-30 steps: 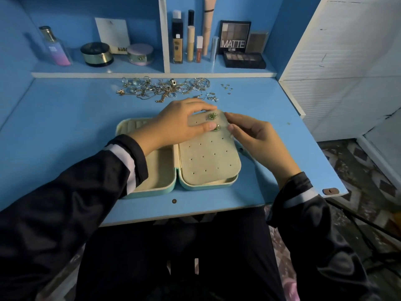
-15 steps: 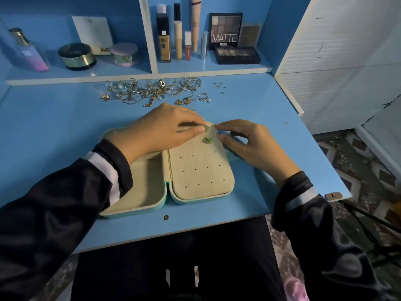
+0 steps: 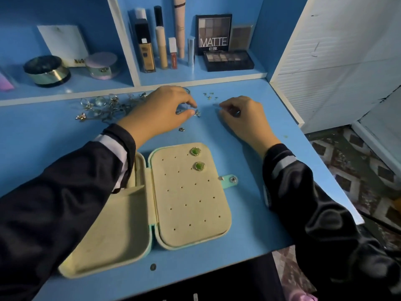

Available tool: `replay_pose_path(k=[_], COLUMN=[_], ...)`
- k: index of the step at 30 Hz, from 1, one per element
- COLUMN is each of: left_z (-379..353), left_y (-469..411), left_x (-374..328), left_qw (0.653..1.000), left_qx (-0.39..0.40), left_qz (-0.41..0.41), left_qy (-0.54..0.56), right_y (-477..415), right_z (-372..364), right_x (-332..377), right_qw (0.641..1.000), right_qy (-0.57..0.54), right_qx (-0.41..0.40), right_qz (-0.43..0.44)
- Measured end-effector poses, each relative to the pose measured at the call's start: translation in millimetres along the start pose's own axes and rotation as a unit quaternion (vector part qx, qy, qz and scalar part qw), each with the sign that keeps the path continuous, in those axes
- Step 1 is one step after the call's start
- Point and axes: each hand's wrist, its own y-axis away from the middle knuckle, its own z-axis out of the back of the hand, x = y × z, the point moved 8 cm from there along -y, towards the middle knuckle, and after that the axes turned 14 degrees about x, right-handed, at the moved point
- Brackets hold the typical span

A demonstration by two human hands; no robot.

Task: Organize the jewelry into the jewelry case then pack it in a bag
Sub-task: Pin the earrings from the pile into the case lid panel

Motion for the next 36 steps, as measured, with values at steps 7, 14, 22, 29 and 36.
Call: replay_pose_path(k=[7,14,22,29,36], left_z=[-5,-10,-11,-5,1], left_y=[-17,-20,-21,-16,-16], left_x=[9,11,13,7,5], left_qw=[1.000,0.999,0.999,0.996,0.991], left_qx=[-0.024,-0.027,-0.029,-0.045,-0.077], left_qz=[-0.015,-0.028,-0.025,-0.013,-0.031], left_qy=[-0.003,0.010,0.033,0.075,0.106], right_y=[-26,-37,-45,-51,-53], right_z=[2,6,5,2,0], right_x=[-14,-14,-17,-16,-22], right_qw=[1.000,0.999,0.999,0.998,0.998], right_qy=[-0.012,0.003,0.007,0.004,-0.054], right_qx=[-0.022,-0.027,-0.029,-0.016,0.018], right_qz=[0.005,0.029,0.042,0.054,0.025])
